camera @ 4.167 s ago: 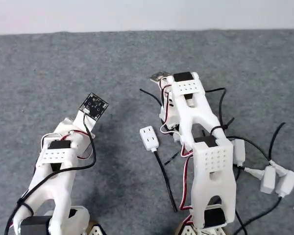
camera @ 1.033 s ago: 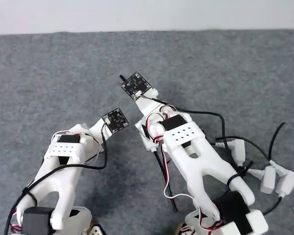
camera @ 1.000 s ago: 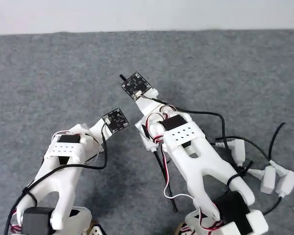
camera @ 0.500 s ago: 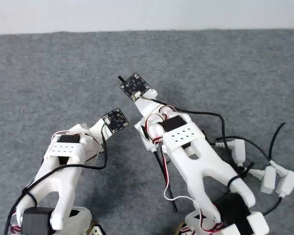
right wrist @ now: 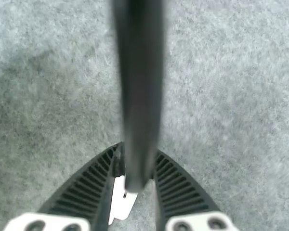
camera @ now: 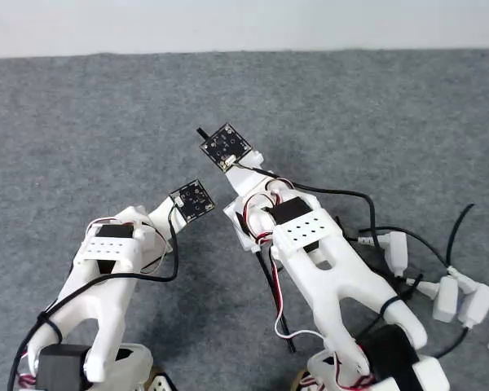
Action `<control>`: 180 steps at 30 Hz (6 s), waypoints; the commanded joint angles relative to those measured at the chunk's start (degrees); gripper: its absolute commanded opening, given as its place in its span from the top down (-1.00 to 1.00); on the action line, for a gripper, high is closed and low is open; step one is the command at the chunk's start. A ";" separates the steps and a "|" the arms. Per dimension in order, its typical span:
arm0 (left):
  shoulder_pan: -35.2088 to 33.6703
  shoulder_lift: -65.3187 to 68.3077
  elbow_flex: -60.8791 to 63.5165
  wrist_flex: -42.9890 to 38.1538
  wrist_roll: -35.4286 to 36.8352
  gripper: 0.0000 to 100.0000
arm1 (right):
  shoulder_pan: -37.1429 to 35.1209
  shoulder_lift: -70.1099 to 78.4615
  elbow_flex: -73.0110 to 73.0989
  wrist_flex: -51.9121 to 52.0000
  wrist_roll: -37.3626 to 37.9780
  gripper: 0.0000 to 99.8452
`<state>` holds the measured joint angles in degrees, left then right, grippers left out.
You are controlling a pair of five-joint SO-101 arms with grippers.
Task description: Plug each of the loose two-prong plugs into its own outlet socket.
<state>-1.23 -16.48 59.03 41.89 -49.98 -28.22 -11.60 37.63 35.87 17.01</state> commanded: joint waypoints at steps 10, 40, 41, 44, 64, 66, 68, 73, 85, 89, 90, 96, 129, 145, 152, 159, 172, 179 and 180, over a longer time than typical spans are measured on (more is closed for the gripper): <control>-0.35 -1.93 -0.13 -0.97 0.62 0.97 | -1.89 -1.89 1.23 -0.22 -0.88 0.98; -0.44 -1.93 -0.04 -0.88 0.62 0.97 | 0.22 1.71 0.88 -1.01 -0.26 0.98; -0.44 -1.93 -0.04 -0.88 0.62 0.97 | 0.13 2.68 0.88 -0.92 0.00 0.98; -0.44 -1.93 -0.04 -0.88 0.62 0.97 | -0.31 4.79 0.88 0.92 1.41 0.98; -0.44 -1.93 -0.04 -0.88 0.62 0.97 | -3.82 4.26 -2.37 11.12 -4.57 0.40; -0.44 -1.93 -0.04 -0.88 0.62 0.97 | -5.32 3.74 -3.08 12.26 -6.59 0.42; -0.44 -1.93 -0.04 -0.88 0.62 0.97 | -6.29 3.82 -3.34 12.70 -8.18 0.43; -0.44 -1.93 -0.04 -0.88 0.62 0.97 | -6.20 4.97 -2.55 12.44 -10.46 0.43; -0.44 -2.02 -0.04 -0.88 0.62 0.97 | -2.07 17.80 -13.19 16.84 -10.02 0.73; -0.44 -2.02 -0.04 -0.88 0.62 0.97 | -1.45 20.09 -16.26 20.00 -8.62 0.94; -0.44 -2.02 -0.04 -0.88 0.62 0.97 | -0.75 19.91 -16.44 20.35 -8.35 0.97; -0.44 -2.02 0.04 -0.97 0.62 0.97 | 5.41 12.62 -16.18 21.05 -8.18 0.98; -2.37 -16.35 10.95 -12.40 9.41 0.97 | 82.33 10.07 -13.27 11.56 1.85 0.62; -8.62 -64.70 34.77 -14.59 28.57 0.97 | 75.03 -12.79 -12.75 38.37 -2.90 0.98; -10.46 -89.67 36.79 8.18 33.67 0.97 | 68.26 -19.30 -1.14 39.34 -2.46 0.98; -10.02 -87.82 31.96 18.29 34.02 0.97 | 60.18 -26.86 16.53 29.58 -2.90 0.98; -6.95 -88.00 33.45 27.78 34.02 0.97 | 29.49 -43.74 37.71 28.44 -2.81 0.98; -6.68 -87.91 36.53 30.86 33.76 0.97 | 19.74 -57.54 49.58 25.63 -2.81 0.98; -6.59 -87.91 36.79 30.86 33.76 0.97 | 19.65 -60.26 51.78 25.10 -2.81 0.98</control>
<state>-8.70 -103.34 95.96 72.31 -16.40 -7.30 -65.14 86.24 62.77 14.73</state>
